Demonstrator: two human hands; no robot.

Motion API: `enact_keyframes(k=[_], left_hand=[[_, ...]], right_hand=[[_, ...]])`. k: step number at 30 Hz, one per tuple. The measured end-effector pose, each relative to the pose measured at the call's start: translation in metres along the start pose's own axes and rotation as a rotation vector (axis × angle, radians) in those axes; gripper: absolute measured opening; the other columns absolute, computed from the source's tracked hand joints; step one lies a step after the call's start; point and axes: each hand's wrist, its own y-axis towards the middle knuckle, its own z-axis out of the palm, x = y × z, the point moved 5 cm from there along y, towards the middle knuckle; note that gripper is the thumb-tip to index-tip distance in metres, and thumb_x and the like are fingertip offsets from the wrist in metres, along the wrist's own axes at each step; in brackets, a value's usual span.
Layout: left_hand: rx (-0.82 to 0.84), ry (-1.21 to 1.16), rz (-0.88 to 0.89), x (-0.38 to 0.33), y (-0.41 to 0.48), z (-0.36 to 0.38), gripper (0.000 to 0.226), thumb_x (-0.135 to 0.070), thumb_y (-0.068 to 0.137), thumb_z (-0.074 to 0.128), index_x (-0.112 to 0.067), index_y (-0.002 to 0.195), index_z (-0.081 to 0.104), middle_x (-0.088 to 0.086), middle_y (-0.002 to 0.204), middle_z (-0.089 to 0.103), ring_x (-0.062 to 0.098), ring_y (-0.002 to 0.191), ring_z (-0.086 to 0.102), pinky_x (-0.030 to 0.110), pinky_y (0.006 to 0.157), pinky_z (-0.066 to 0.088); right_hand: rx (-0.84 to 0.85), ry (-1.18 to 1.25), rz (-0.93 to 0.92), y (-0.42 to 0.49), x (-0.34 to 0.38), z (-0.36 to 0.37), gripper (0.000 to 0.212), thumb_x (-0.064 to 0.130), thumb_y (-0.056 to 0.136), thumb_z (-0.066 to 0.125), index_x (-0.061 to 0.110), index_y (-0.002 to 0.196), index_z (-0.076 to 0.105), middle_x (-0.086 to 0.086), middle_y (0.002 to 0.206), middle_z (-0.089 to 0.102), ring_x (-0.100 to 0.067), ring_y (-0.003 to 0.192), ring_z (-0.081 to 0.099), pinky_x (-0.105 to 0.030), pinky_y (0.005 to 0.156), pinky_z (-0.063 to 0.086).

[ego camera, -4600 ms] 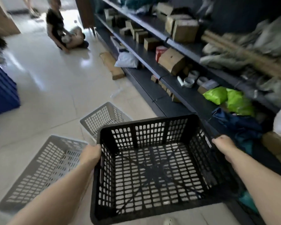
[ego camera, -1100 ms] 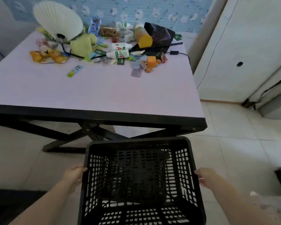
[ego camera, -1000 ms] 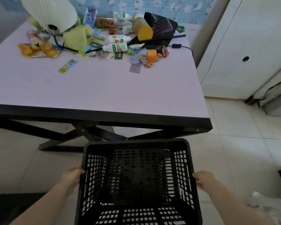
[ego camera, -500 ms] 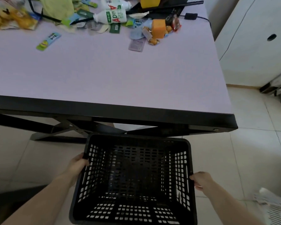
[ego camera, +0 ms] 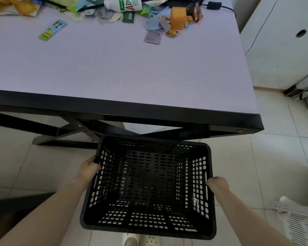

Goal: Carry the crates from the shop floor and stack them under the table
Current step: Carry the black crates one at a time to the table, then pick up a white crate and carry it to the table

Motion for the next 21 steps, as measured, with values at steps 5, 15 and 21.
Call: enact_keyframes(k=[5, 15, 21], left_hand=[[-0.036, 0.068, -0.001, 0.003, -0.012, 0.002, 0.034, 0.006, 0.08, 0.053, -0.01, 0.109, 0.062, 0.005, 0.085, 0.067, 0.021, 0.075, 0.063, 0.025, 0.061, 0.047], [0.148, 0.097, 0.061, -0.099, -0.107, -0.02, 0.023, -0.016, 0.093, 0.056, -0.003, 0.109, 0.066, 0.009, 0.094, 0.065, 0.019, 0.08, 0.06, 0.024, 0.062, 0.045], [0.056, 0.038, 0.249, -0.196, -0.218, -0.095, 0.034, -0.013, 0.097, 0.049, -0.002, 0.128, 0.057, 0.015, 0.126, 0.059, 0.025, 0.112, 0.056, 0.037, 0.1, 0.043]], right_hand=[[0.006, -0.118, -0.083, -0.023, 0.008, 0.009, 0.046, 0.011, 0.081, 0.051, 0.003, 0.126, 0.054, -0.019, 0.124, 0.052, -0.036, 0.1, 0.06, -0.04, 0.092, 0.051], [0.332, -0.157, -0.515, -0.181, 0.162, 0.022, 0.059, 0.015, 0.089, 0.054, 0.008, 0.145, 0.039, -0.013, 0.134, 0.053, -0.026, 0.116, 0.053, -0.024, 0.089, 0.039], [0.393, -0.242, -0.791, -0.32, 0.244, 0.0, 0.052, 0.012, 0.091, 0.052, 0.004, 0.142, 0.043, -0.013, 0.128, 0.055, -0.022, 0.098, 0.054, -0.028, 0.08, 0.041]])
